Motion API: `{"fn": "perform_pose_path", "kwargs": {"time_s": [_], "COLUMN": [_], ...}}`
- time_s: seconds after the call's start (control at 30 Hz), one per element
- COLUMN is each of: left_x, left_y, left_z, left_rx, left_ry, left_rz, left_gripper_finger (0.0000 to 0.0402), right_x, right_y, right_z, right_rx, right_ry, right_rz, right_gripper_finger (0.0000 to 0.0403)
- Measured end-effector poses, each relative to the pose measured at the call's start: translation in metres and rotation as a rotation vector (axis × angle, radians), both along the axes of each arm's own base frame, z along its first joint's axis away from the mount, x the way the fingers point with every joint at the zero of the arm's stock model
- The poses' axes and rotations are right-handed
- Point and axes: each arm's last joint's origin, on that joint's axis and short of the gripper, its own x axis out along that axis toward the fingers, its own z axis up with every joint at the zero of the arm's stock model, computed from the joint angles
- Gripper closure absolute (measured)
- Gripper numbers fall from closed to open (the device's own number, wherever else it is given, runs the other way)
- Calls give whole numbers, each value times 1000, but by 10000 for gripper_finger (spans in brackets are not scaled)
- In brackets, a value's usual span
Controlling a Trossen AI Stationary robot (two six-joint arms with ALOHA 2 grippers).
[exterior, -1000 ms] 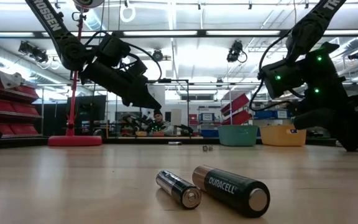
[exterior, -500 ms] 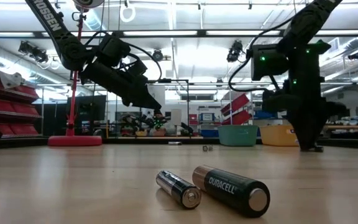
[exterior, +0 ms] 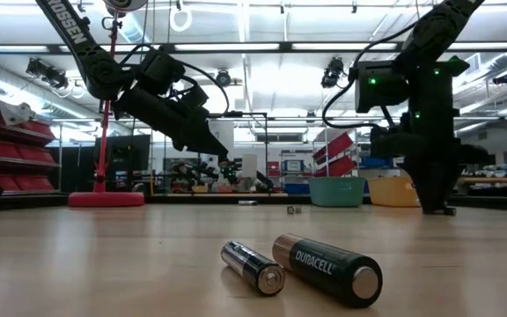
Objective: Sort batteries
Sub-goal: Put the silver battery into the yellow bin
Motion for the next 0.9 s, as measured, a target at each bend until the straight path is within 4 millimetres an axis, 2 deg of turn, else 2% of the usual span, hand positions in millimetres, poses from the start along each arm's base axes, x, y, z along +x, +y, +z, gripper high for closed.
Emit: {"fn": "perform_pose_path", "kwargs": {"time_s": [0.3, 0.6, 0.9], "left_x": [0, 0, -1], "left_y": [0, 0, -1], "left_z": [0, -1, -1], "left_rx": [1, -6, -11], "left_ry": [-1, 7, 13], "left_rz": [0, -3, -6], "left_gripper_finger": [289, 289, 289], "right_x": [1, 2, 9], "right_y": [-2, -4, -13], "right_z": [0, 0, 1], "right_rx": [-7, -18, -68], "right_ry": [-19, -33, -107], "right_rz": [21, 54, 60], "right_gripper_finger": [375, 349, 353]}}
